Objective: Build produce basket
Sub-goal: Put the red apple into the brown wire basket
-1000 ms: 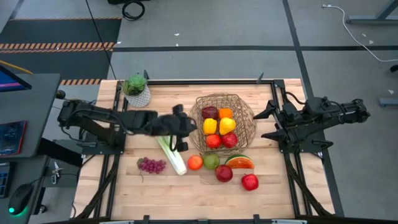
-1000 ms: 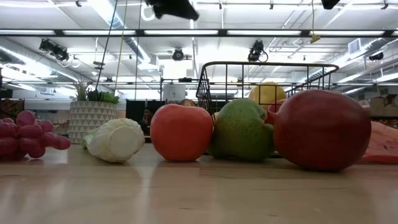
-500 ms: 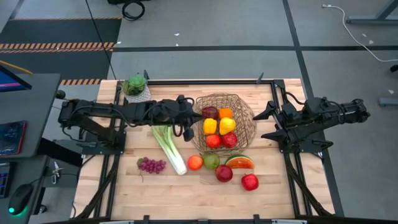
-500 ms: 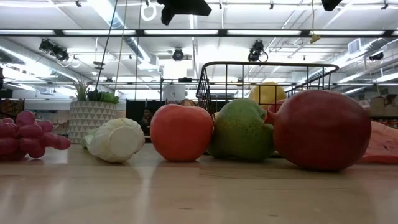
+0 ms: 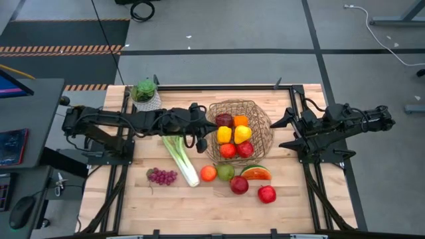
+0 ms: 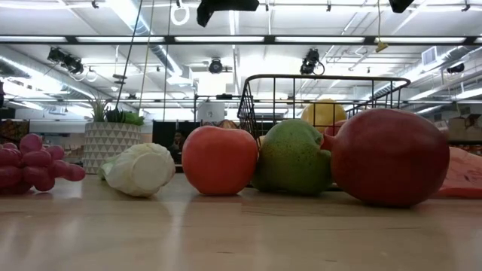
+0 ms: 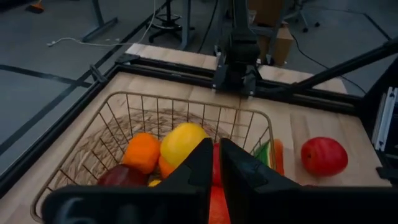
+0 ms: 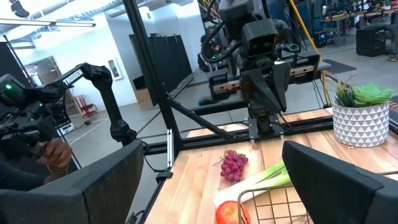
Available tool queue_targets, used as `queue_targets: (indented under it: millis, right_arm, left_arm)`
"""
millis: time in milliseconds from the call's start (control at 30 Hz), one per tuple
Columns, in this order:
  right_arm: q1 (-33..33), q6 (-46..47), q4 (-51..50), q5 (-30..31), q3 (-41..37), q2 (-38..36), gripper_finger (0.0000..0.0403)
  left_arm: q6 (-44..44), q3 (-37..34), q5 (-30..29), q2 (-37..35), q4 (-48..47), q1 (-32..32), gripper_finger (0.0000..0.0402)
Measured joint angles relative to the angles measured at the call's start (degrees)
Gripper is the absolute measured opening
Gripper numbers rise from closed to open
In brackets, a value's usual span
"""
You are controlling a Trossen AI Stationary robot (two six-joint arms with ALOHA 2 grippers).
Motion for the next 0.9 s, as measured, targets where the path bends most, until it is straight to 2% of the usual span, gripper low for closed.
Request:
queue_targets:
  millis: [233,467,700,900]
  right_arm:
    - [0.0,0.0,0.0,0.0,0.0,0.0,0.0387]
    - [0.0,0.0,0.0,0.0,0.0,0.0,0.0387]
    - [0.0,0.0,0.0,0.0,0.0,0.0,0.0387]
    - [0.0,0.0,0.2,0.0,0.0,0.0,0.0387]
  left_arm:
    - [-0.6,0.0,0.0,0.0,-0.5,-0.1,0.0026]
    - [-3.5,0.0,-0.1,0.0,-0.3,0.0,0.0035]
    - [-1.6,0.0,-0.1,0.0,2.6,0.0,0.0027]
    - [-3.7,-0.2,1.8,0.0,1.1,0.0,0.0029]
